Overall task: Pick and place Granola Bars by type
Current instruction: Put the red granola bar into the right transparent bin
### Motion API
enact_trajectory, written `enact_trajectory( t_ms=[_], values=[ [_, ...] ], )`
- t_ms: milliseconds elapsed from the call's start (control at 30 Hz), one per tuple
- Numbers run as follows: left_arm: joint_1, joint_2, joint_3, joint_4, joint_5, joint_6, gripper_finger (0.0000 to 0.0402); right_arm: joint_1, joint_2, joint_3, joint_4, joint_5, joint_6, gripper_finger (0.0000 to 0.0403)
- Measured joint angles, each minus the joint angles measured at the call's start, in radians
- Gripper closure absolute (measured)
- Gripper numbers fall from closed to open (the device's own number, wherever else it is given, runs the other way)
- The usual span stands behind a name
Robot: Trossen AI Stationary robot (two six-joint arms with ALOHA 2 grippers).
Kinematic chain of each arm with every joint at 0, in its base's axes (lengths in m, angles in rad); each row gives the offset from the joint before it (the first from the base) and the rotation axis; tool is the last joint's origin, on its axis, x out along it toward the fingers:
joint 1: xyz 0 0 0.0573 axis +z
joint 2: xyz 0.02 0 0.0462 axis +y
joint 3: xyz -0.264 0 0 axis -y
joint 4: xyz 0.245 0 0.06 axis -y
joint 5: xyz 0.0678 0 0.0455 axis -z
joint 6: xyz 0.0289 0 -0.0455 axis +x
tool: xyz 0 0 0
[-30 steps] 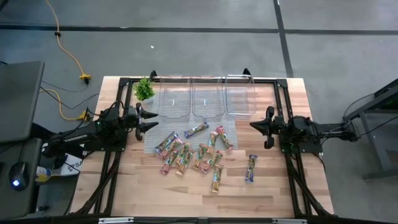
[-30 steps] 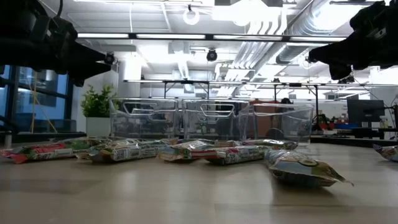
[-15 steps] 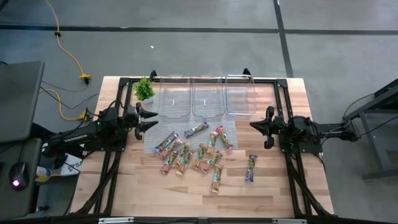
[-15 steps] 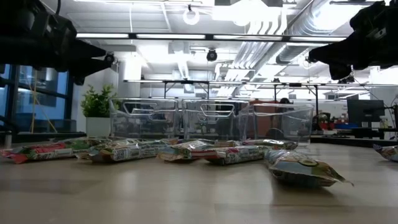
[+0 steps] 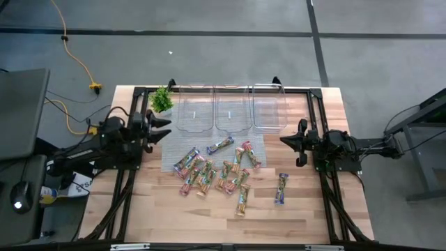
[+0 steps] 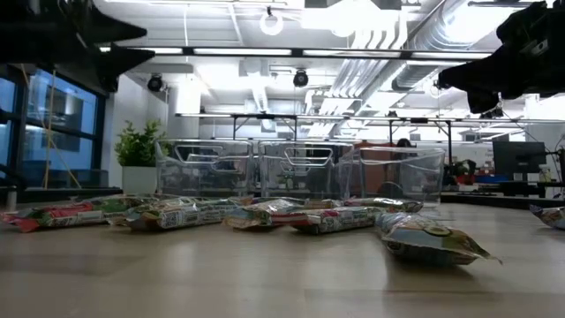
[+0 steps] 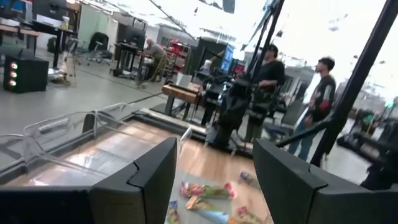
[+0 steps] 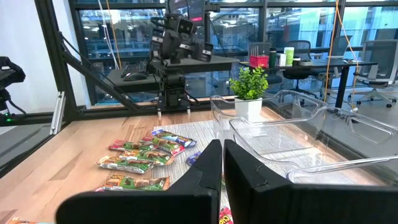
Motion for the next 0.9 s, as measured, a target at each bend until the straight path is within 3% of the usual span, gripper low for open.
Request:
enact_trajectory(
  t_ms=[367,500,700,900],
  values=[
    [0.000,0.000,0.038,-0.053,-0.008,-0.122,0.0197,0.000,0.000,-0.004,0.118,0.016,0.115,0.0403],
    [0.000,0.000,0.038,-0.051,-0.010,-0.162,0.0197,0.000,0.000,-0.004,0.241,0.012,0.214,0.0403],
    [0.000,0.000,0.038,-0.043,-0.010,-0.194,0.0197,0.000,0.000,-0.002,0.416,0.061,0.235,0.0403],
    [0.000,0.000,0.038,-0.045,-0.009,-0.194,0.0197,0.001,0.033,0.055,0.380,0.095,0.219,0.0403]
  ],
)
